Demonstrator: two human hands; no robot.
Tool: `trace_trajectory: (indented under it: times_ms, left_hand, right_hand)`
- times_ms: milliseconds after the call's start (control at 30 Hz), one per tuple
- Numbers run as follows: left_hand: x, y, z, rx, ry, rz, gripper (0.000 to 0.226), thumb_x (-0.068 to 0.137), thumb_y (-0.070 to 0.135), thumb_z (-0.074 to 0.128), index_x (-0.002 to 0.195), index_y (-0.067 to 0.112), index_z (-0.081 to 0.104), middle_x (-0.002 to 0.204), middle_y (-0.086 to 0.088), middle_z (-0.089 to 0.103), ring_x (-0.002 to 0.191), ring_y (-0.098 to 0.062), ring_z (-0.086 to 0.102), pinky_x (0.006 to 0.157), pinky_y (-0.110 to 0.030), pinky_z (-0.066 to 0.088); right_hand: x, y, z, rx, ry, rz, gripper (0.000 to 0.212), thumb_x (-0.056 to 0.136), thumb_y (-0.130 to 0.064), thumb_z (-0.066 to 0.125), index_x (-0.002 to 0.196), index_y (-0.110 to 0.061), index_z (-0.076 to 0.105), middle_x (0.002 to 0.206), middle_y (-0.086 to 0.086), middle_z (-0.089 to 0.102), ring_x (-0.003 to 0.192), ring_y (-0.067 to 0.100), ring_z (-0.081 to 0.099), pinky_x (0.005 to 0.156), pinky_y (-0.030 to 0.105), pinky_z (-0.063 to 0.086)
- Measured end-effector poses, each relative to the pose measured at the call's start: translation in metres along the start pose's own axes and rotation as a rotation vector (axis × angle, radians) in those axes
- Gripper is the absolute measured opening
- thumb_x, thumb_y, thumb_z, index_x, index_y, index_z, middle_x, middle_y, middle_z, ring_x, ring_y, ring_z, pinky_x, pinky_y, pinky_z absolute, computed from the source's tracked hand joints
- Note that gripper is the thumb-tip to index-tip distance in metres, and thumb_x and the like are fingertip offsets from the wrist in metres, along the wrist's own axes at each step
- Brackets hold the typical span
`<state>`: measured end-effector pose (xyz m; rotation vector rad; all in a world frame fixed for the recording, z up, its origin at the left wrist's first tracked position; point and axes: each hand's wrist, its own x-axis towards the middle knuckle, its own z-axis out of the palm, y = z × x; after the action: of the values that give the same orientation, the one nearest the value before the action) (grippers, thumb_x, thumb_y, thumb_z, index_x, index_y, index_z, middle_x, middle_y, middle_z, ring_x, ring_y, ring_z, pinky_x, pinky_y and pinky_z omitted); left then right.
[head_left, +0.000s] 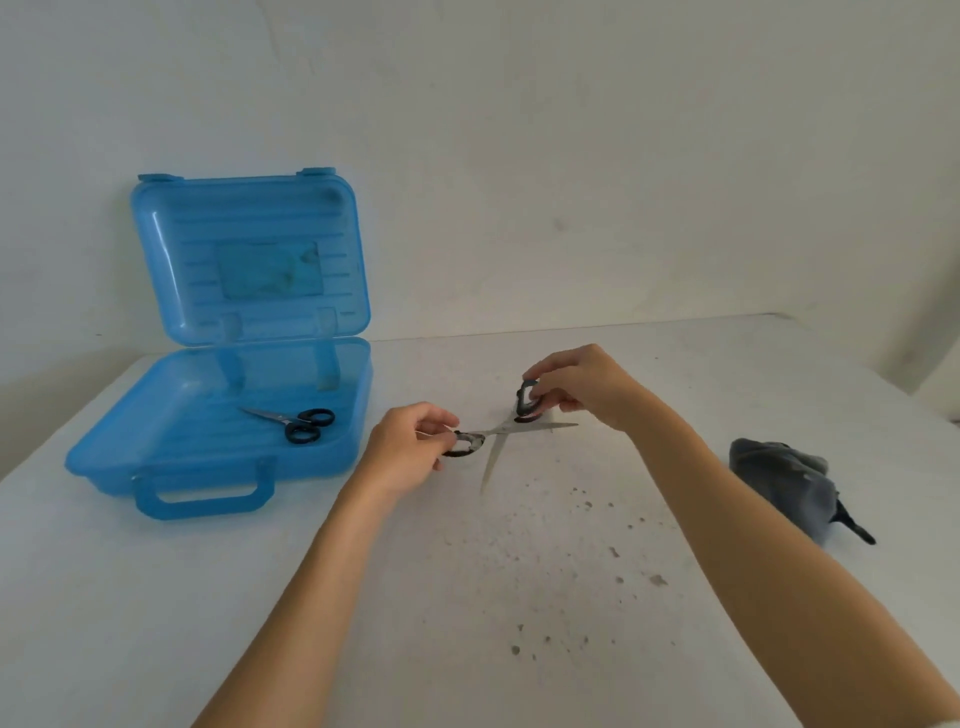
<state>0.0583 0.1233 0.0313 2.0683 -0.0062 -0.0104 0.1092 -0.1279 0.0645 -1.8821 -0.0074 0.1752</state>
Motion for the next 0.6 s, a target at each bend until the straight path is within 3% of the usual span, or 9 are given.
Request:
trace_trajectory:
  times_ms: [133,200,300,400,467,600]
  left_hand:
    - [-0.005,0.013,0.006,-0.351,-0.112,-0.053,0.019,0.094,-0.002,0.066,0.107,0.009,0.073,0.099,-0.012,0.073,0.082,-0.019,0.069,0.065,-0.027,0.058]
    - [-0.010,0.023,0.014,-0.418,-0.196,-0.055,0.016,0.097,0.006,0.065,0.112,0.008,0.073,0.100,-0.011,0.075,0.079,-0.017,0.068,0.062,-0.026,0.055]
    - [-0.017,0.039,0.032,-0.319,-0.290,-0.014,0.021,0.100,0.031,0.064,0.111,0.016,0.073,0.096,-0.006,0.078,0.068,-0.016,0.064,0.057,-0.027,0.049]
    - [-0.021,0.055,0.060,-0.124,-0.328,0.091,0.023,0.098,0.043,0.064,0.106,0.025,0.076,0.081,0.002,0.077,0.070,-0.012,0.068,0.067,-0.025,0.050]
    - [-0.023,0.063,0.080,-0.103,-0.365,0.154,0.021,0.097,0.042,0.065,0.101,0.026,0.077,0.077,0.005,0.075,0.074,-0.008,0.068,0.071,-0.023,0.049]
    - [-0.021,0.076,0.107,-0.238,-0.376,0.168,0.018,0.097,0.028,0.069,0.093,0.014,0.079,0.081,-0.003,0.072,0.070,-0.015,0.058,0.061,-0.028,0.046]
  right_hand:
    - [-0.029,0.011,-0.028,0.221,-0.043,0.007,0.021,0.086,0.008,0.071,0.107,0.006,0.073,0.091,0.019,0.076,0.076,0.029,0.075,0.065,0.028,0.048]
    - [-0.040,0.018,-0.039,0.259,-0.041,-0.004,0.023,0.085,0.007,0.073,0.108,0.007,0.072,0.096,0.022,0.076,0.078,0.029,0.075,0.069,0.030,0.049]
    - [-0.054,0.023,-0.053,0.226,-0.061,-0.035,0.019,0.085,0.006,0.074,0.103,0.003,0.075,0.103,0.026,0.075,0.081,0.029,0.075,0.071,0.029,0.052]
    - [-0.066,0.022,-0.067,0.156,-0.073,-0.068,0.018,0.086,0.005,0.074,0.104,0.001,0.076,0.103,0.023,0.077,0.081,0.026,0.074,0.070,0.026,0.055]
    - [-0.073,0.020,-0.075,0.090,-0.079,-0.087,0.019,0.086,0.005,0.074,0.105,0.002,0.076,0.102,0.022,0.077,0.081,0.024,0.074,0.073,0.027,0.057]
    - [-0.083,0.018,-0.089,0.010,-0.077,-0.120,0.016,0.085,0.003,0.077,0.100,-0.001,0.078,0.097,0.017,0.079,0.080,0.022,0.074,0.079,0.031,0.057]
